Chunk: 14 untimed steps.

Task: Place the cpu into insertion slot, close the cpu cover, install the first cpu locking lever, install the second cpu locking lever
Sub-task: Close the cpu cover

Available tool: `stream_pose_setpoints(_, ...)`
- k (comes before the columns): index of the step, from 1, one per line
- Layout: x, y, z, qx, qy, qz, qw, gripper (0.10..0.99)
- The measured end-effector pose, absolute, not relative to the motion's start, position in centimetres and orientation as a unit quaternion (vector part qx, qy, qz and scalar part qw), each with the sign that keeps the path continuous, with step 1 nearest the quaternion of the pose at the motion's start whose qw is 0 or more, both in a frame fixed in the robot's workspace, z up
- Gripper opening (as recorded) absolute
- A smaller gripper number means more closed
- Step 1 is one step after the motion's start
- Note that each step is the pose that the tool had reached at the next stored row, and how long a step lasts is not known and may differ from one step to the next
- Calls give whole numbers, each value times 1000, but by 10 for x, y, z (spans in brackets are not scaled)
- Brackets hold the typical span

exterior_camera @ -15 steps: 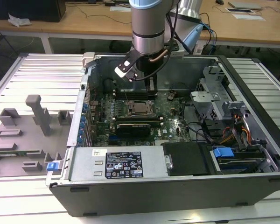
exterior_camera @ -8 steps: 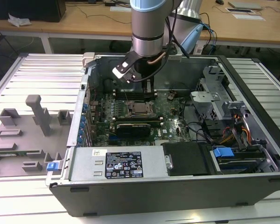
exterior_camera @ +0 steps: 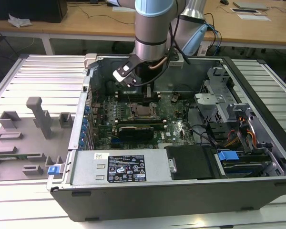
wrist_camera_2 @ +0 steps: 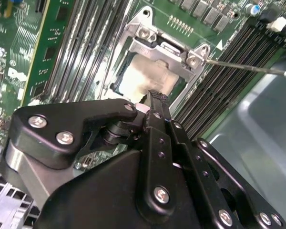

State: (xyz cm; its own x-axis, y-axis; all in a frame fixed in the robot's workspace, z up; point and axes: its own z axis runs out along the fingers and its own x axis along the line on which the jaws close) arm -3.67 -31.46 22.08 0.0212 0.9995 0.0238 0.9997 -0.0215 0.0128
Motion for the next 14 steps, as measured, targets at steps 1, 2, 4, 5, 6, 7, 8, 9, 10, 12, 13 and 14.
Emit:
stream_pose_setpoints(1,-37,-315,221,-715,-699,-12,4,106)
stream_pose_setpoints(2,-37,-315,221,-715,-699,-12,4,106)
stream_pose_setpoints(4,-37,-315,221,-715,-700,-12,4,106)
stream_pose_setpoints(5,-37,-315,220,-710,-705,-10,5,106)
stream_pose_setpoints(6,-37,-315,221,-702,-713,-8,6,106)
stream_pose_setpoints(7,-37,-315,220,-685,-729,-6,6,106)
stream_pose_setpoints(8,-37,-315,220,-674,-738,-6,6,106)
stream_pose_setpoints(9,-37,-315,220,-668,-744,-6,6,106)
stream_pose_setpoints(10,-37,-315,220,-657,-754,-6,6,106)
stream_pose_setpoints(12,-37,-315,220,-643,-766,-6,6,106)
stream_pose_setpoints(13,-37,-315,219,-628,-778,-5,6,106)
stream_pose_setpoints(14,-37,-315,219,-617,-787,-5,6,106)
